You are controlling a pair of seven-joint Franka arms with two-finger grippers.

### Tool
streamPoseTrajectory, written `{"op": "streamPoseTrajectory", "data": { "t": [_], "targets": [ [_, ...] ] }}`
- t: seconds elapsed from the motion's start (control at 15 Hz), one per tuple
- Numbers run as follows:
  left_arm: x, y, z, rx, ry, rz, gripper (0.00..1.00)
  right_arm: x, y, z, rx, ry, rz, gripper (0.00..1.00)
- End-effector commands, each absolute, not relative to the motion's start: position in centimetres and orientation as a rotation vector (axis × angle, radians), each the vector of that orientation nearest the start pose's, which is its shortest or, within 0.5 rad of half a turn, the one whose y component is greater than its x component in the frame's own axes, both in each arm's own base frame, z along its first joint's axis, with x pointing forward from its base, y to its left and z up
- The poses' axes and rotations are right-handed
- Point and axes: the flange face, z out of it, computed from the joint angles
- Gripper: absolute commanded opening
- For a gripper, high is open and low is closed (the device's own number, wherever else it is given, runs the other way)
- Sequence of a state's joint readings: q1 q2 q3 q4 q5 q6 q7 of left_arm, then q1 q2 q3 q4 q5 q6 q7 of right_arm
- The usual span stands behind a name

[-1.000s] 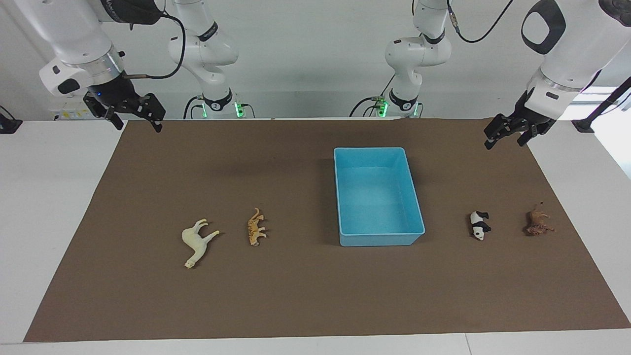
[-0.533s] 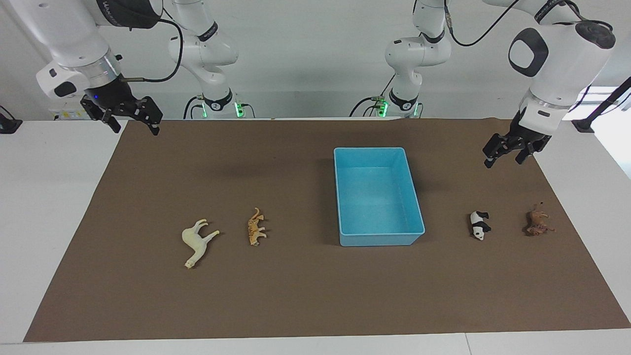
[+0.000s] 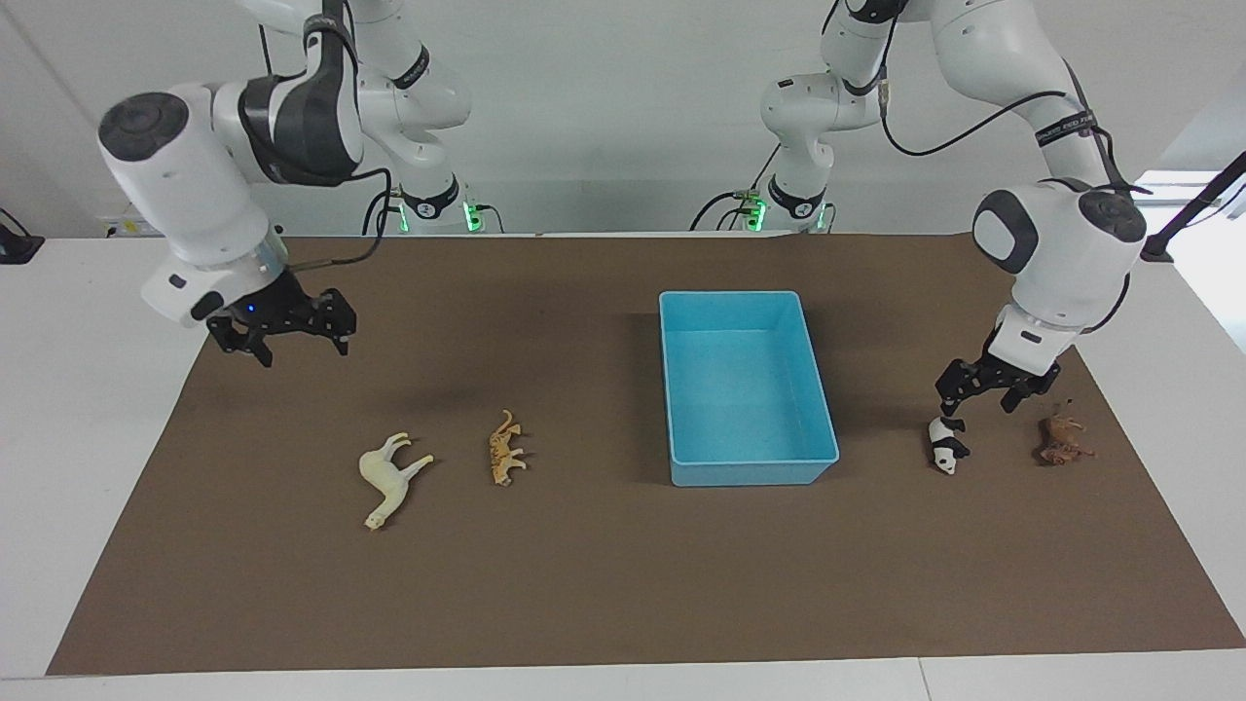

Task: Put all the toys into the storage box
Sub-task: 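Grasp the panda with the left gripper while the right gripper grasps the camel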

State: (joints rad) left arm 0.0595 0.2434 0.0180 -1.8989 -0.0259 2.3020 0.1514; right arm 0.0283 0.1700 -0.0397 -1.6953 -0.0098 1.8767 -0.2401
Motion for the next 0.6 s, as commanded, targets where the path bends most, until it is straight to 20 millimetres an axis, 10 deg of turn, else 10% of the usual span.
{"op": "streamPoseTrajectory", "data": {
  "t": [0.0, 0.53],
  "targets": [
    [62.9, 5.2, 35.6, -3.123, 0.148, -0.264, 1.00, 61.6, 0.1, 45.0, -3.106, -0.570, -0.076, 1.00],
    [61.6, 5.3, 31.1, -3.124, 0.188, -0.215, 1.00, 64.5, 1.2, 35.9, -3.061, -0.857, -0.138, 1.00]
  ]
}}
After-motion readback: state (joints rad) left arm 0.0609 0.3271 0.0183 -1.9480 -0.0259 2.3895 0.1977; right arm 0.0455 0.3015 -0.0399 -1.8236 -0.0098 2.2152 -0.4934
